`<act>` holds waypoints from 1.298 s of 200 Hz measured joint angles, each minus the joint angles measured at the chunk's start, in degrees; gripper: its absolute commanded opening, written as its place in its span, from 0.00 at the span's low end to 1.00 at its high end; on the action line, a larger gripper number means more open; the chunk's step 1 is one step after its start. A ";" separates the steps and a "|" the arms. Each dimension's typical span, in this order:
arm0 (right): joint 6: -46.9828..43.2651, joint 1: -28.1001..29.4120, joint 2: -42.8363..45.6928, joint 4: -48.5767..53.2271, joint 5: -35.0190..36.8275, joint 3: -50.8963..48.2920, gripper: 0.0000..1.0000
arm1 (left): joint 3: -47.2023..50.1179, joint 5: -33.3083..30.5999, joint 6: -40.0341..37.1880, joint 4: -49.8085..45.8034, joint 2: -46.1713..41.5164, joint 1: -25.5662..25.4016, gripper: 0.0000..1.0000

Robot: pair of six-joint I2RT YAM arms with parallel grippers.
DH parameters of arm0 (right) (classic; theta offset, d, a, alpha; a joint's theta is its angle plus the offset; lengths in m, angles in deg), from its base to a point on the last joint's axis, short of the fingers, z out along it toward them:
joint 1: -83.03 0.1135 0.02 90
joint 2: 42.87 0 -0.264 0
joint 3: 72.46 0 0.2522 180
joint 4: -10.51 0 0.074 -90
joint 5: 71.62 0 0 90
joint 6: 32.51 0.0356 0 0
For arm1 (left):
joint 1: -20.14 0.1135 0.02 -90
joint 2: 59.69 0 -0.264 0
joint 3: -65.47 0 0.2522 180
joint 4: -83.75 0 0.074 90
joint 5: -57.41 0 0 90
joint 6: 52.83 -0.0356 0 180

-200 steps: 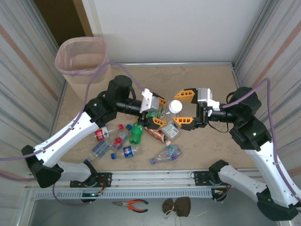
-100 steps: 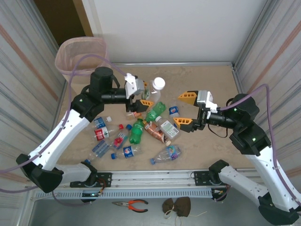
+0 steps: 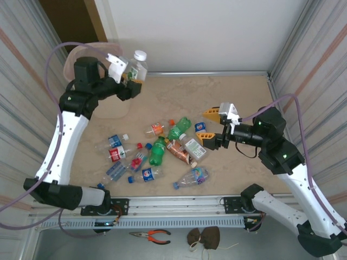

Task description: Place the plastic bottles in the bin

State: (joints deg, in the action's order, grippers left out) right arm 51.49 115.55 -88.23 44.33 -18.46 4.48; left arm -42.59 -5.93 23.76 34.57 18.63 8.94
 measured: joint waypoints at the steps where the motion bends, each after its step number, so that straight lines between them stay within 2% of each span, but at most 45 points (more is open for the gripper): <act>1: 0.00 0.04 0.00 0.00 0.00 0.00 0.73 | -0.17 -0.09 0.04 -0.02 0.13 0.13 0.50; 55: 0.00 0.55 -1.97 -0.04 -0.15 0.02 0.70 | -13.88 -5.44 2.36 -5.79 9.94 11.19 0.50; 90: 0.00 0.98 -3.06 0.24 -0.26 0.02 0.70 | -18.69 -8.13 3.04 -7.67 14.84 16.79 0.51; 137: -0.02 1.03 -3.04 1.03 -0.26 0.04 0.69 | -22.84 -8.41 4.46 -8.50 22.10 23.32 0.51; 163: -0.02 1.40 -3.06 1.05 -0.26 0.04 0.69 | -22.86 -9.38 4.55 -9.25 25.24 25.00 0.52; 210: -0.02 1.66 -3.04 1.05 -0.26 0.04 0.69 | -21.90 -10.45 4.42 -9.68 29.90 25.07 0.53; 259: 0.00 1.66 -3.06 1.05 0.07 0.04 0.69 | -21.49 -11.54 4.04 -8.09 31.41 25.03 0.61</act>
State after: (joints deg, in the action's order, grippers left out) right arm 51.49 117.21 -91.29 45.38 -18.40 4.53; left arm -64.08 -17.47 27.81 26.48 50.04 33.96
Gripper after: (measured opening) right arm 0.694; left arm 0.632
